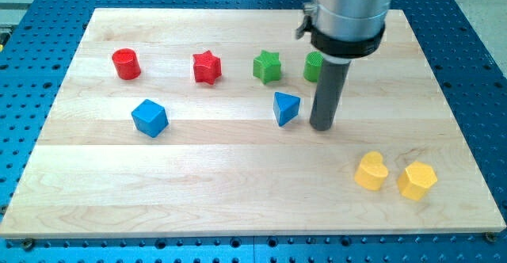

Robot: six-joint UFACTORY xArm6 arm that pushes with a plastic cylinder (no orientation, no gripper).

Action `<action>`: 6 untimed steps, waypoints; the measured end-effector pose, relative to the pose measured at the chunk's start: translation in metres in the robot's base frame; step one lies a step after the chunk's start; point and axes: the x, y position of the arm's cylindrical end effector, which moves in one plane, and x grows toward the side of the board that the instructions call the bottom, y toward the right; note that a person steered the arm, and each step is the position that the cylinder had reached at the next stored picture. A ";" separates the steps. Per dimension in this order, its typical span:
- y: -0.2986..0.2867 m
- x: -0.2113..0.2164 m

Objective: Move the triangle parallel to the cube

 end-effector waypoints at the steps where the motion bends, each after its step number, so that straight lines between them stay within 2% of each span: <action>1: -0.055 -0.013; 2: -0.089 0.002; 3: -0.092 0.004; 4: -0.080 -0.029; 5: -0.115 -0.026; 6: -0.137 -0.006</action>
